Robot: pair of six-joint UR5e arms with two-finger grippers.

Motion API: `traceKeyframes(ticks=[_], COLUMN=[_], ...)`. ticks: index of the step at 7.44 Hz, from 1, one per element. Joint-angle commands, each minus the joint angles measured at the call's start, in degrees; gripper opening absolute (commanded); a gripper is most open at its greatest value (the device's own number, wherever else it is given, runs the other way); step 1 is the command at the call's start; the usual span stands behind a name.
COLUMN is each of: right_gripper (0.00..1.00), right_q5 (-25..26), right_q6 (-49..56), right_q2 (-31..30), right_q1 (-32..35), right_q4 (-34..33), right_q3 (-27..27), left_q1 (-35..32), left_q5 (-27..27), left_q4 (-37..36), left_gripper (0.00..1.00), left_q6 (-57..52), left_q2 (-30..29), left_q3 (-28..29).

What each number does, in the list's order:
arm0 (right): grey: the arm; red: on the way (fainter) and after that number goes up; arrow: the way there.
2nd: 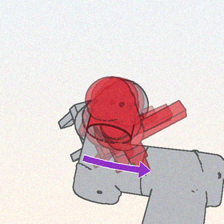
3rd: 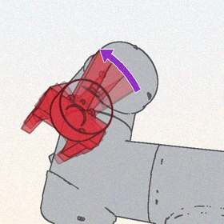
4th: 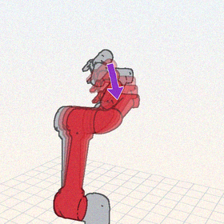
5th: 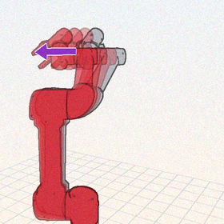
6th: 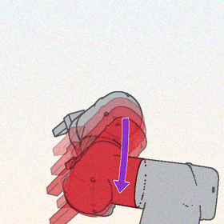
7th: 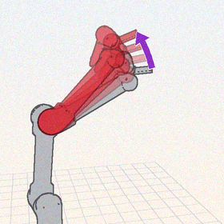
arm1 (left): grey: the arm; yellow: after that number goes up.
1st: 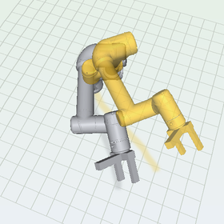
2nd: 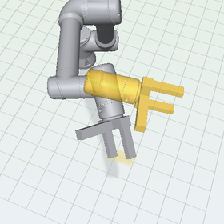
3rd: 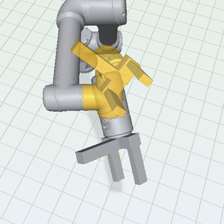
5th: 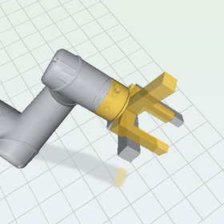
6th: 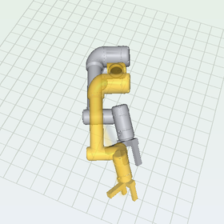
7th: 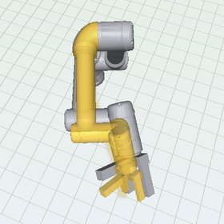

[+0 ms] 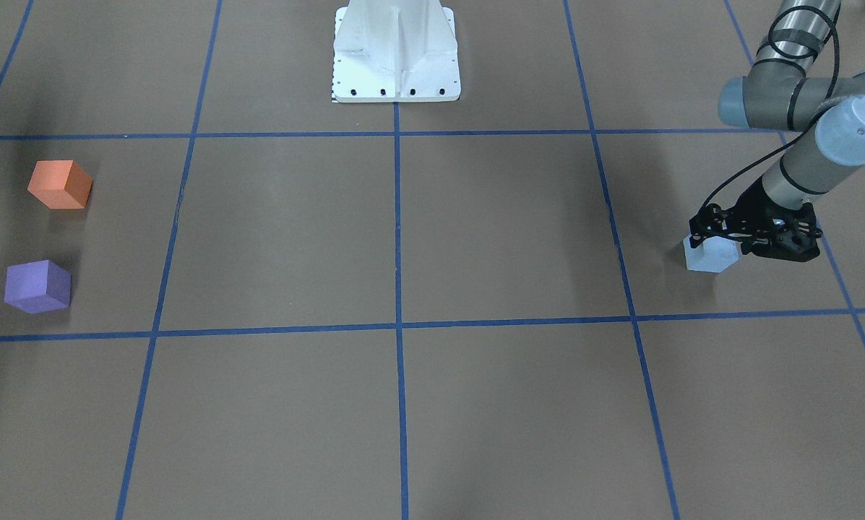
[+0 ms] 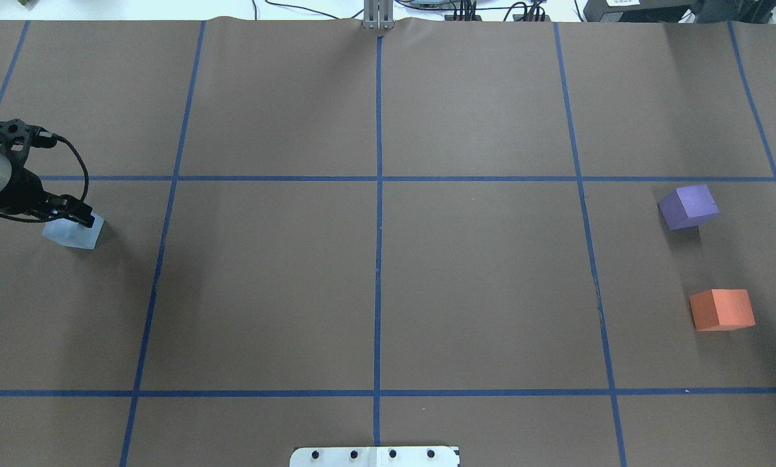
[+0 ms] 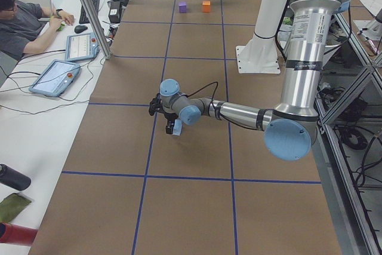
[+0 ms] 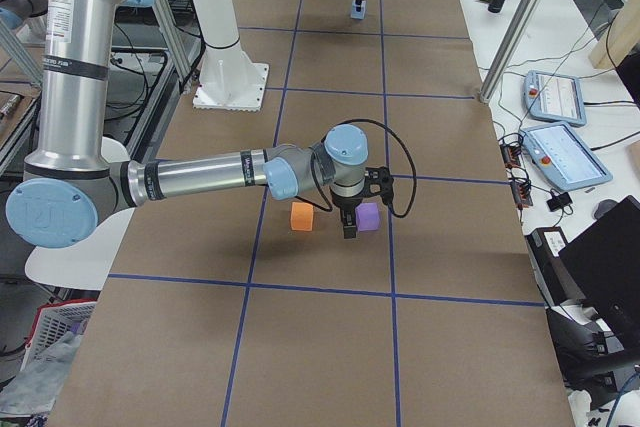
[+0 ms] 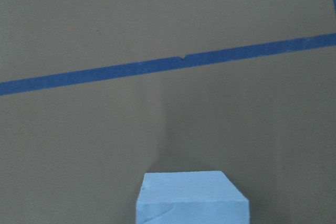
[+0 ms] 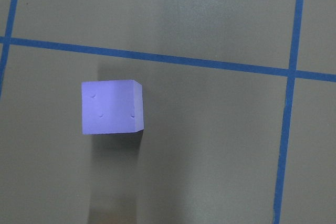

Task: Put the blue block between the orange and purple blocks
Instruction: 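Lower the left gripper onto the light blue cube and grasp it, then carry the light blue cube with the left gripper toward the table center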

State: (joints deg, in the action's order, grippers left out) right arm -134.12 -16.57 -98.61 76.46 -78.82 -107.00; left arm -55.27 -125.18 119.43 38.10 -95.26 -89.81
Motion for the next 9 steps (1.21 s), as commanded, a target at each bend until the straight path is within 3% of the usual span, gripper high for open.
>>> traceKeyframes(ticks=[1, 4, 9], right_gripper=[1.00, 1.00, 1.00], right_q5=[0.0, -0.4, -0.3], right_q6=[0.0, -0.1, -5.8], right_q2=[0.0, 0.0, 2.6], right_q1=[0.0, 0.0, -2.8], right_q4=[0.1, 0.1, 0.1], right_q3=[0.0, -0.1, -0.3], left_q1=[0.2, 0.3, 14.3], left_q5=[0.0, -0.7, 0.5], left_q4=[-0.1, -3.7, -21.7], left_gripper=[0.07, 0.06, 0.07], left_q6=[-0.3, 2.2, 24.4], left_q2=[-0.2, -2.3, -27.3], left_q3=[0.2, -5.9, -4.5])
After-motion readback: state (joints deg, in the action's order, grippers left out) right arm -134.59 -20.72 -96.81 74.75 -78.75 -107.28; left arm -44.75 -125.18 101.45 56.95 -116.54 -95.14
